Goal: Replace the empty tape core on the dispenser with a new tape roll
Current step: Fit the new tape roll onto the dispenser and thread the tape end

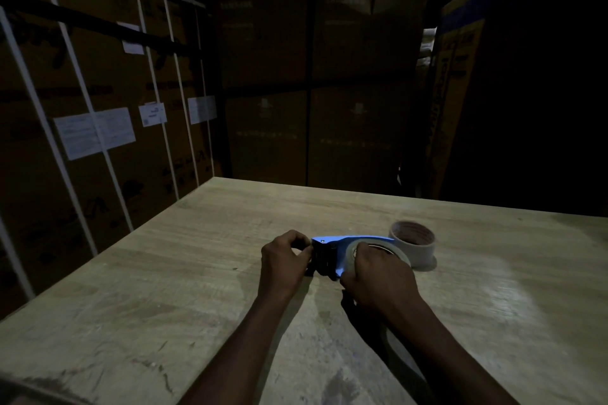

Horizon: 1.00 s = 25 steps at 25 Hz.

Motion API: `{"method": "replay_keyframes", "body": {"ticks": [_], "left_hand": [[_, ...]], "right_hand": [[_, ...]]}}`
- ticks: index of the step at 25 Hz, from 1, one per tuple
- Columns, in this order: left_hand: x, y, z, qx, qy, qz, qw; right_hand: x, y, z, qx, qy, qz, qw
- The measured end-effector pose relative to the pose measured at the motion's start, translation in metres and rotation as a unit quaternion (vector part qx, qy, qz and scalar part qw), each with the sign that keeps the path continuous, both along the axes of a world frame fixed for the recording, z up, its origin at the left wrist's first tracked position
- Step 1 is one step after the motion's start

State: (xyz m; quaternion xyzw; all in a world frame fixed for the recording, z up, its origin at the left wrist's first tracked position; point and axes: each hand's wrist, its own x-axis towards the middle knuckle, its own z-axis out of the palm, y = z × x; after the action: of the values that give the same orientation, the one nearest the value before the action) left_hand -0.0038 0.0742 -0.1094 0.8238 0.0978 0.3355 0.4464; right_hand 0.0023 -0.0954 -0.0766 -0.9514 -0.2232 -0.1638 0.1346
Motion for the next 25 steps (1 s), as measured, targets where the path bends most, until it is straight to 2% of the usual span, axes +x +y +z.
{"method": "replay_keyframes", "body": {"ticks": [25], "left_hand": [[-0.0023, -0.0012, 0.0036, -0.015, 0.036, 0.001, 0.999]], "right_hand": [[0.0012, -0.0002, -0.0014, 0.001, -0.008, 0.017, 1.0]]}}
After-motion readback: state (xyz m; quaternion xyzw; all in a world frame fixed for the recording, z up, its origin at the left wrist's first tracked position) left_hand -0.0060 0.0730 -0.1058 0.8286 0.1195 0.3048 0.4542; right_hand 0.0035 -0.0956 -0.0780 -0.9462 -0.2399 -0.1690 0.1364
